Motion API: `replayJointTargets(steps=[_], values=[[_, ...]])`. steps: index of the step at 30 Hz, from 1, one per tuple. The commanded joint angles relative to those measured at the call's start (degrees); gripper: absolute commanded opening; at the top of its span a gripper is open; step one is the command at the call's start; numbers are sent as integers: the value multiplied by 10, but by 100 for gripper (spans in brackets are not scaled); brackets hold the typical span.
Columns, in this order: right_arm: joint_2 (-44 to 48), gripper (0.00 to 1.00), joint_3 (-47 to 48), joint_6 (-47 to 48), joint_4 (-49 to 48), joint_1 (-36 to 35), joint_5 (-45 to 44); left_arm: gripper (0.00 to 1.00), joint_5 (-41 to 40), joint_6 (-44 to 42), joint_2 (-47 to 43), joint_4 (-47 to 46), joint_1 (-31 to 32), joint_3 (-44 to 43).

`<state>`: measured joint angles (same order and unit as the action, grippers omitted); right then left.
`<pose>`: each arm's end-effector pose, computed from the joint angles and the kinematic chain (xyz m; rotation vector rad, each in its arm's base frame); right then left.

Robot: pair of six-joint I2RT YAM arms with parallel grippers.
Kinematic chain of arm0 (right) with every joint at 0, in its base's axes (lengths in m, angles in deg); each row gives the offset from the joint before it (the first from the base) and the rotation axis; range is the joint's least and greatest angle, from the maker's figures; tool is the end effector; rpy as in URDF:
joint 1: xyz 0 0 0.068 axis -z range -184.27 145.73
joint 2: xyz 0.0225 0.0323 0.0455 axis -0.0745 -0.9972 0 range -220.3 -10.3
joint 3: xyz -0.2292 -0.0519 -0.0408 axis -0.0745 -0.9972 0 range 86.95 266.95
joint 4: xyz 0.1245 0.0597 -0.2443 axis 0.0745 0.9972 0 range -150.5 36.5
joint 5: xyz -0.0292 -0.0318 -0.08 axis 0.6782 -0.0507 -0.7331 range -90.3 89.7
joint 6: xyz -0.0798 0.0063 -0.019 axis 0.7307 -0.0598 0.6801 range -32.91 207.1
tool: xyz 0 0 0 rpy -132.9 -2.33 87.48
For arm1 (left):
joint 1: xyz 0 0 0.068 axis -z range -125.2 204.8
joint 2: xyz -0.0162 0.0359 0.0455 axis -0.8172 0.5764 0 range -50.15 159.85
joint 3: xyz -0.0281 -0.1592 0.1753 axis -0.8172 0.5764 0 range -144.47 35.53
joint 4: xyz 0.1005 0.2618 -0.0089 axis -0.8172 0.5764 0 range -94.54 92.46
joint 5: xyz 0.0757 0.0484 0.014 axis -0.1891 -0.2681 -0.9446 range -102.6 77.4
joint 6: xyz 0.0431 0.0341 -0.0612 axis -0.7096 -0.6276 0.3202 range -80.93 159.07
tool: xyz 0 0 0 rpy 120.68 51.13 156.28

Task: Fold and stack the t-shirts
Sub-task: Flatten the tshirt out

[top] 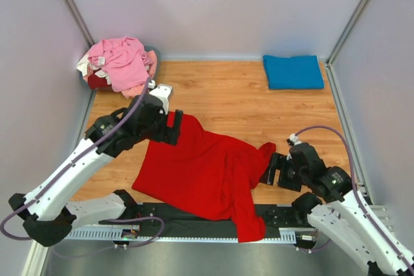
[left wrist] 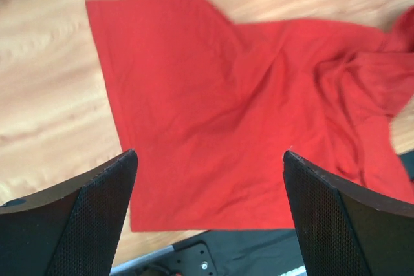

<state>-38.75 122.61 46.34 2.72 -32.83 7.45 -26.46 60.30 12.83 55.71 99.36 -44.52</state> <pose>0.1324 0.0830 0.1950 0.2282 2.6535 0.6113 0.1951 -0.1681 0.3540 0.3484 2.2907 -0.3081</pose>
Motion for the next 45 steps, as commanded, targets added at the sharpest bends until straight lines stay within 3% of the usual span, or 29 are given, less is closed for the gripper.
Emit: replayJointTargets(steps=[1,6,10,14,20,27,30,31,32,33,34,36,37,40,45], values=[[-34,81,8,-27,8,-90,-30,100,8,64,12,-20,-20,115],[-70,85,33,-117,-17,-119,-102,100,40,83,44,-72,-50,171],[-59,92,30,-210,-121,-148,-66,100,51,83,107,-108,-98,162],[-185,98,47,-175,-110,-189,-171,100,92,82,164,-157,-162,170],[-311,100,52,-150,-149,-187,-276,98,58,78,308,-183,-199,133],[-431,100,63,-96,-243,-143,-259,100,49,72,426,-221,-215,102],[-474,95,47,-87,-299,-126,-225,97,65,73,449,-236,-223,103],[-484,92,40,-86,-313,-124,-217,95,69,74,461,-242,-224,106],[-501,81,37,-86,-334,-121,-207,87,73,74,465,-253,-226,108],[-508,73,35,-79,-342,-121,-203,73,77,72,474,-259,-227,112],[-520,60,37,-78,-347,-121,-202,39,86,71,478,-265,-227,113],[-525,45,43,-72,-347,-120,-208,0,96,64,483,-274,-227,111],[-522,33,56,-64,-341,-118,-212,0,94,64,479,-269,-227,109],[-500,16,92,-39,-297,-98,-237,0,78,64,431,-242,-226,91],[-439,10,209,15,-236,7,-216,0,34,47,342,-115,-226,-54]])
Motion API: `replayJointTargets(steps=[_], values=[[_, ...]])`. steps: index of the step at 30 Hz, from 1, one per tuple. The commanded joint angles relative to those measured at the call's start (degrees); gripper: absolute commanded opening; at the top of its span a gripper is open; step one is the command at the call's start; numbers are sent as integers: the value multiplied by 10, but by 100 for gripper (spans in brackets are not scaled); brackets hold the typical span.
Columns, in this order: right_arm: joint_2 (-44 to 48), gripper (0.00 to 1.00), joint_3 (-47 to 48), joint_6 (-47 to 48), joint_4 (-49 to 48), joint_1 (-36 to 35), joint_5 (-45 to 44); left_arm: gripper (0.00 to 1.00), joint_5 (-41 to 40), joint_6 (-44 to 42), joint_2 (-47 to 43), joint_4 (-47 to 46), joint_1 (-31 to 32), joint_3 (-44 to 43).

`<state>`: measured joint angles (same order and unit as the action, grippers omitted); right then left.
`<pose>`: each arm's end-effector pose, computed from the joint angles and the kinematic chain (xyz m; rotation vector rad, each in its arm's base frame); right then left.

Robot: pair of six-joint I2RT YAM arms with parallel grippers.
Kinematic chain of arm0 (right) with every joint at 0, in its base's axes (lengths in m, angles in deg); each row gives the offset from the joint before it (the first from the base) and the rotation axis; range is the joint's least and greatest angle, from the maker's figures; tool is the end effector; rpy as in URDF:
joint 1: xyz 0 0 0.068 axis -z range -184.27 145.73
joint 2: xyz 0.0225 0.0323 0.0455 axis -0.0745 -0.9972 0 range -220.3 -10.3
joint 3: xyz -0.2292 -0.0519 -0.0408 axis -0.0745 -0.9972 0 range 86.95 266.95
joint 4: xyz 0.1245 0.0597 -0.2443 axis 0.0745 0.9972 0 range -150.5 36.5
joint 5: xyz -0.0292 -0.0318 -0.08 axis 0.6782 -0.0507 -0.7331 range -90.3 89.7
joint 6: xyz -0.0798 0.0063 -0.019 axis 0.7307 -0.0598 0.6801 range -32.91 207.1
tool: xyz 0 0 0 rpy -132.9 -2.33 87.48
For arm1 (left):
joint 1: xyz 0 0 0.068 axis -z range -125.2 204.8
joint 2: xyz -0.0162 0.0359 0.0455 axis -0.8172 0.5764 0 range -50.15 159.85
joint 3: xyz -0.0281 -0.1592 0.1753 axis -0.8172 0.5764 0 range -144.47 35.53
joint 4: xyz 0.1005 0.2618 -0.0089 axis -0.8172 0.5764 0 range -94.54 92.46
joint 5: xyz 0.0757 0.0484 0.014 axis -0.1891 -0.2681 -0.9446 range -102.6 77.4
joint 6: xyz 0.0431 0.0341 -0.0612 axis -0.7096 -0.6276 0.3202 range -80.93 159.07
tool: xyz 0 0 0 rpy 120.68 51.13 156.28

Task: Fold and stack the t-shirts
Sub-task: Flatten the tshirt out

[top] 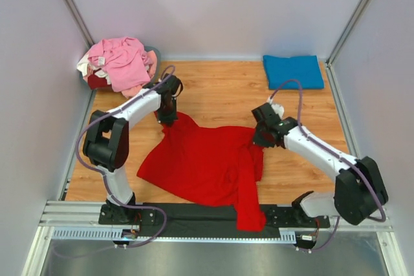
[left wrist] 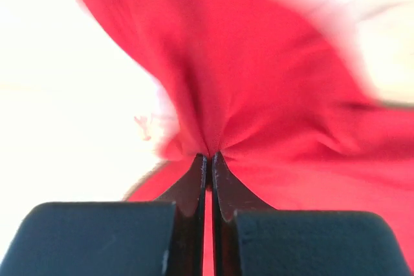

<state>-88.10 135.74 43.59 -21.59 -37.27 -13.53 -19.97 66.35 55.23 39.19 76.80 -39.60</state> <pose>0.2496 0.1425 0.1274 0.3079 2.6804 0.0803 0.3558 -0.1338 0.1125 -0.1564 2.8301 -0.0005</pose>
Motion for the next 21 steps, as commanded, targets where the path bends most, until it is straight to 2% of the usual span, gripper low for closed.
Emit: replayJointTargets(steps=[1,3,5,6,7,8,9,10,11,12,13,14,17,21], values=[[57,3,95,63,17,67,7,0,-35,-18,-87,67,0,-130],[55,1,152,78,27,116,18,0,-40,-29,-88,108,0,-206],[36,8,189,98,16,165,52,0,-38,-41,-58,128,-2,-271],[-2,44,200,101,11,187,78,0,-30,-43,-40,132,-4,-293],[-30,68,213,100,5,207,123,1,-21,-49,-17,137,-13,-315],[-62,79,230,105,13,236,155,9,-6,-57,43,148,-20,-337],[-126,87,285,111,35,246,172,36,35,-57,80,173,-27,-405],[-149,88,307,118,88,251,173,53,49,-57,116,252,-29,-452],[-160,89,316,133,98,251,169,66,53,-61,146,267,-22,-491],[-143,90,312,134,97,250,168,91,40,-65,135,260,-14,-470],[-124,92,282,134,76,250,160,99,29,-68,111,200,-5,-431],[-103,92,262,130,65,249,153,100,23,-69,51,165,8,-343],[-35,93,204,124,47,241,155,100,25,-55,-19,112,9,-250],[25,91,141,121,49,207,160,100,19,-51,-53,124,9,-205]])
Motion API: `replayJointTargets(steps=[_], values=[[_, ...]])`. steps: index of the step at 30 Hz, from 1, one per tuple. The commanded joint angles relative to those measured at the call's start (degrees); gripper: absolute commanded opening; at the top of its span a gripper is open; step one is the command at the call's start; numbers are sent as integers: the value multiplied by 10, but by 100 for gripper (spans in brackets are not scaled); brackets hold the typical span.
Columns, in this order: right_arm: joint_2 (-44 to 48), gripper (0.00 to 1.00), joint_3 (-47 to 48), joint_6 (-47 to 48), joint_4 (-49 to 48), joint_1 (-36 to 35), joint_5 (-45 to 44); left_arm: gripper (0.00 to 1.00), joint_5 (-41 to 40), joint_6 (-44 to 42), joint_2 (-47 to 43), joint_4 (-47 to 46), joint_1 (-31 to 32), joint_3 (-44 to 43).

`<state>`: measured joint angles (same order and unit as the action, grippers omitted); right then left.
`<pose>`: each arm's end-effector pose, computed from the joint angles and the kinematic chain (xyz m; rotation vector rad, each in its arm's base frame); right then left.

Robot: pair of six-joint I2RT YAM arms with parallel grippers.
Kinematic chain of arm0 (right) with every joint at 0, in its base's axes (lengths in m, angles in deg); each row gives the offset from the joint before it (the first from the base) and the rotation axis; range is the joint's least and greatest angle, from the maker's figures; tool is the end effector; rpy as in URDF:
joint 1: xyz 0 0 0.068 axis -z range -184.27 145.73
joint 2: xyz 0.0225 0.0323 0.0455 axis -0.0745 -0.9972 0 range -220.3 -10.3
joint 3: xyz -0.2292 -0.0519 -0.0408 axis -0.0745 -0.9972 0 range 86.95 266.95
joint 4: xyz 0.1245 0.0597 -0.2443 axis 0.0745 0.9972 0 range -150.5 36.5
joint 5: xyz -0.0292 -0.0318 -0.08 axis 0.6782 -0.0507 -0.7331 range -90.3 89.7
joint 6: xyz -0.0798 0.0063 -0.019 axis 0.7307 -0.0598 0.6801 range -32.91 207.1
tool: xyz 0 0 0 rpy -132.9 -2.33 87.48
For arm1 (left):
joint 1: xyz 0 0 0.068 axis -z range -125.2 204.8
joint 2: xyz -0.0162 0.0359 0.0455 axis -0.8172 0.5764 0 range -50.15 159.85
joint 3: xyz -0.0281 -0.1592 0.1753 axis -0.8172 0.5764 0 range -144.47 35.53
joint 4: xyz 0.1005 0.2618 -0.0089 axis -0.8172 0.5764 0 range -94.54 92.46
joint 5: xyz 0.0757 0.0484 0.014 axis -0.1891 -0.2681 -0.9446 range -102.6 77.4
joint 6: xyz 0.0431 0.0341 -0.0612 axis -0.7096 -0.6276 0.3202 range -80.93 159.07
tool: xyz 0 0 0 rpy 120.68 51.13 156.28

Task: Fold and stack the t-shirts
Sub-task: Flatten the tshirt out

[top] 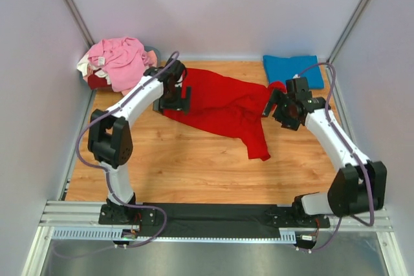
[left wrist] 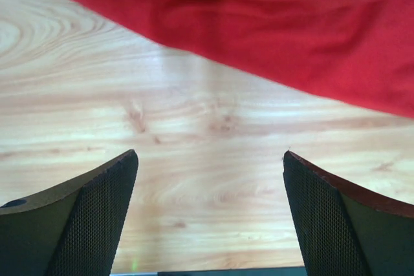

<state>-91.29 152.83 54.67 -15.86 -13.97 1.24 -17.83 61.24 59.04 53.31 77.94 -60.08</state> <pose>0.3244 0.0573 0.2021 0.5115 2.5935 0.2901 0.3826 -0.1564 0.1875 0.0026 2.8071 -0.0586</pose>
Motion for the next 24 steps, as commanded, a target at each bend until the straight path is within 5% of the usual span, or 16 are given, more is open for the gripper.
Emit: replayJointTargets(steps=[1,8,11,18,24], values=[[67,90,-44,6,-10,-37,7,100,-4,-1,-99,-24,-3,13],[82,83,-135,-26,-32,-162,-39,99,-39,1,-176,-65,-9,152],[69,70,-151,-27,-40,-193,-58,99,-37,5,-198,-81,-10,191],[-17,55,-125,7,-40,-222,-101,97,-33,4,-213,-92,-14,247],[-84,53,-107,19,-37,-251,-127,97,-35,3,-232,-96,-14,278]])
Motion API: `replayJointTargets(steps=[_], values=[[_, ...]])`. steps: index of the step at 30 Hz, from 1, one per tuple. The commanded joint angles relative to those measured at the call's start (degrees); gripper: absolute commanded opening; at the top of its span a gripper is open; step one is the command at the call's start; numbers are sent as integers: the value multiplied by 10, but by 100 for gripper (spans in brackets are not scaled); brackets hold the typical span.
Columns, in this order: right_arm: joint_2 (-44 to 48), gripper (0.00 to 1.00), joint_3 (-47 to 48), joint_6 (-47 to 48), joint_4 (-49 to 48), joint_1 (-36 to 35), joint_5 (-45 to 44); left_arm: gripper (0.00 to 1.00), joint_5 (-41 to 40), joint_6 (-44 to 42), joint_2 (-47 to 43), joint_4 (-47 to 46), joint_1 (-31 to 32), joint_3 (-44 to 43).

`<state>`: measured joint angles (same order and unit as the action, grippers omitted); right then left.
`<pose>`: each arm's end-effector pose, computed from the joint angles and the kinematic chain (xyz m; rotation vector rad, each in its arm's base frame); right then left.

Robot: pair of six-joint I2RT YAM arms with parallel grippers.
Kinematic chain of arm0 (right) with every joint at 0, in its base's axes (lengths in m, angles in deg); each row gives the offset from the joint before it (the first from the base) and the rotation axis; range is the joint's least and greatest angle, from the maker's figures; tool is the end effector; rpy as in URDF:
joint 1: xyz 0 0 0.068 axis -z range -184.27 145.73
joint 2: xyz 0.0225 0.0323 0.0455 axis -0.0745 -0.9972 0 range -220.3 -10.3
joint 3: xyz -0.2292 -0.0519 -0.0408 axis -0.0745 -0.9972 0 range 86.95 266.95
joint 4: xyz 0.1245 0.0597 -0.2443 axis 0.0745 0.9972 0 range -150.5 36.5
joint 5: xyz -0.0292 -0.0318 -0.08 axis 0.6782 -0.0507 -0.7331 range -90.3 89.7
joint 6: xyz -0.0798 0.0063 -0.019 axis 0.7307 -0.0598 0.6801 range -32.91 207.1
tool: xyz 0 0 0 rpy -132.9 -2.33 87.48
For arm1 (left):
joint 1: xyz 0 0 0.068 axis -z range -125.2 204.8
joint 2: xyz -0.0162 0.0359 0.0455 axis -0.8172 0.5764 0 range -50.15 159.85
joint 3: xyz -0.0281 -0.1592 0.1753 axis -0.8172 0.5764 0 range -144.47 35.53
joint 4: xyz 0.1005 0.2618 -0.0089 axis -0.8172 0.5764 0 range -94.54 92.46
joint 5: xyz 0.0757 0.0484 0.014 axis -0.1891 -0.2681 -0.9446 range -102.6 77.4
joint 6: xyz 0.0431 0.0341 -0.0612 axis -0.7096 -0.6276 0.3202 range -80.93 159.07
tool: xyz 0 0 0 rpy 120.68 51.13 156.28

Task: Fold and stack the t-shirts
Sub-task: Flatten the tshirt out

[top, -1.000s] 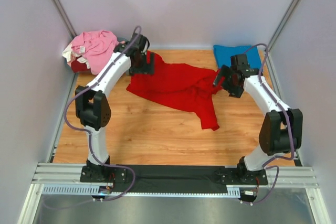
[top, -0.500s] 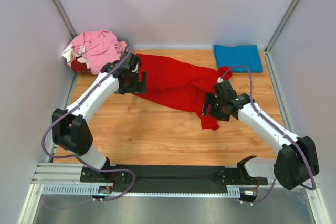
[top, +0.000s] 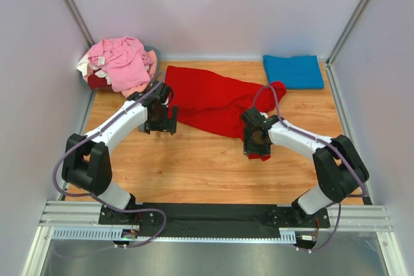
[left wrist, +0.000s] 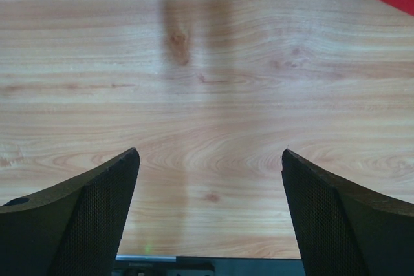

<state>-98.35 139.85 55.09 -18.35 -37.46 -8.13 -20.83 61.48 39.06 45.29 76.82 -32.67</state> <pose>0.2528 0.1536 0.0967 -0.0077 2.8818 0.0067 0.3131 -0.1156 0.1659 -0.0434 2.7783 0.0076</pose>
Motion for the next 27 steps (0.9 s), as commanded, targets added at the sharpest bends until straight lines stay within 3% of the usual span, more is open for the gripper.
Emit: replayJointTargets(steps=[1,4,11,16,21,27], values=[[-19,52,23,13,-16,-20,-38,96,-5,-3,-40,-14,-3,6],[-41,50,21,12,-26,-25,-42,96,-7,-8,-61,-4,-3,18],[-75,29,26,14,-29,-34,-66,97,-35,-28,-113,14,-7,47],[-82,1,36,19,-26,-34,-67,98,-33,-29,-113,0,-11,65],[-22,0,79,34,42,-30,-92,97,-30,-34,-106,1,-13,56],[120,1,102,63,74,108,-47,97,-27,-33,-113,-2,-15,63]])
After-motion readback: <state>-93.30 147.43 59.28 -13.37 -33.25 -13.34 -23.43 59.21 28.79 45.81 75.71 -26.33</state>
